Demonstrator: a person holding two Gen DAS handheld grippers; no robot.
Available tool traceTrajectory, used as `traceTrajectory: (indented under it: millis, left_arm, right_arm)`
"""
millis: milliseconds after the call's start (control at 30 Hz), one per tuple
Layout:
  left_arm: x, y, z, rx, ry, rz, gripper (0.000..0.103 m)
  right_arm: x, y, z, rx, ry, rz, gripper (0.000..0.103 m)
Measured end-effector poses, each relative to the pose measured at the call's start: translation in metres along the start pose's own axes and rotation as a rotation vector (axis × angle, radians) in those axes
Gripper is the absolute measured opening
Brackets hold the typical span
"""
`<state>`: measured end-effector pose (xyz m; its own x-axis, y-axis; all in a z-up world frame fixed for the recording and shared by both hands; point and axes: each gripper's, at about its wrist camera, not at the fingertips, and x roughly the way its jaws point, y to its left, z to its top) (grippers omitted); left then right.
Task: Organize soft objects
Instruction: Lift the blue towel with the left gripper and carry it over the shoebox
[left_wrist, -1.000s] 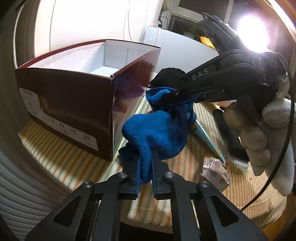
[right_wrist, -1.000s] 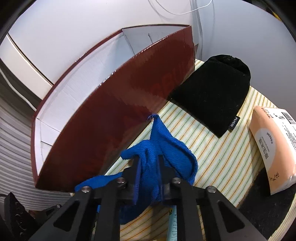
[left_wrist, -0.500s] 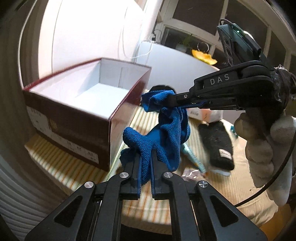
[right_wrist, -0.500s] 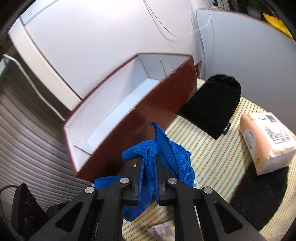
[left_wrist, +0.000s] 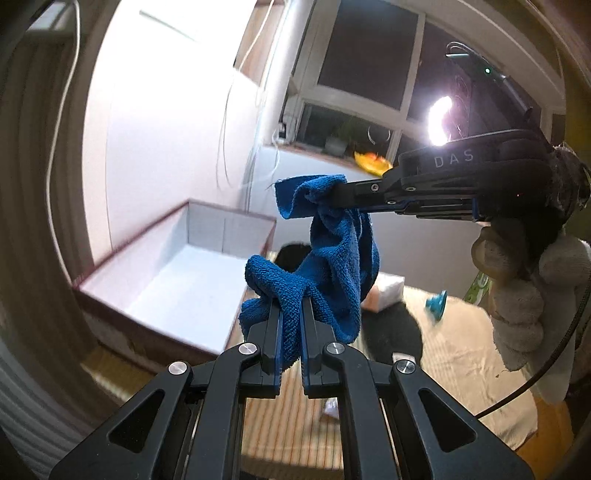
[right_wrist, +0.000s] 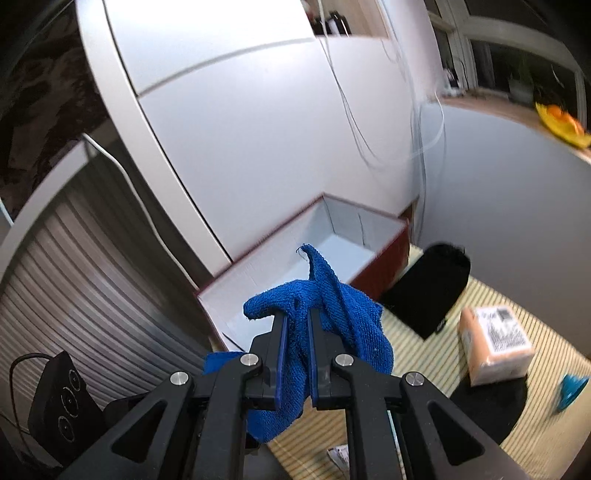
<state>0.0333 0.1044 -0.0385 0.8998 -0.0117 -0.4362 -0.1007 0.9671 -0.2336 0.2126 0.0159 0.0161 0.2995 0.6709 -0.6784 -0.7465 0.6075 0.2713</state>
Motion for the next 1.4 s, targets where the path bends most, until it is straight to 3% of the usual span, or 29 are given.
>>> traceTrajectory:
  millis: [233, 433, 667, 933, 1400]
  left_arm:
    - [-0.015, 0.011, 0.041, 0.056, -0.101, 0.054, 0.006]
    - [-0.014, 0.041, 0.055, 0.054, -0.128, 0.135, 0.006]
    - [0.004, 0.081, 0.049, 0.022, -0.077, 0.208, 0.006]
    - [0.025, 0.099, 0.033, 0.012, -0.002, 0.248, 0.006]
    - [0.045, 0.097, 0.038, 0.021, 0.04, 0.272, 0.006]
  right_arm:
    - [-0.013, 0.026, 0.041, -0.048, -0.057, 0.013, 0.009]
    - [0.028, 0.04, 0.068, -0.081, -0.029, 0.029, 0.009]
    - [0.091, 0.046, 0.079, -0.083, 0.045, 0.036, 0.009]
    - [0.153, 0.034, 0.069, -0.05, 0.141, 0.011, 0.009]
    - [0.182, 0.023, 0.064, -0.053, 0.19, -0.027, 0.011]
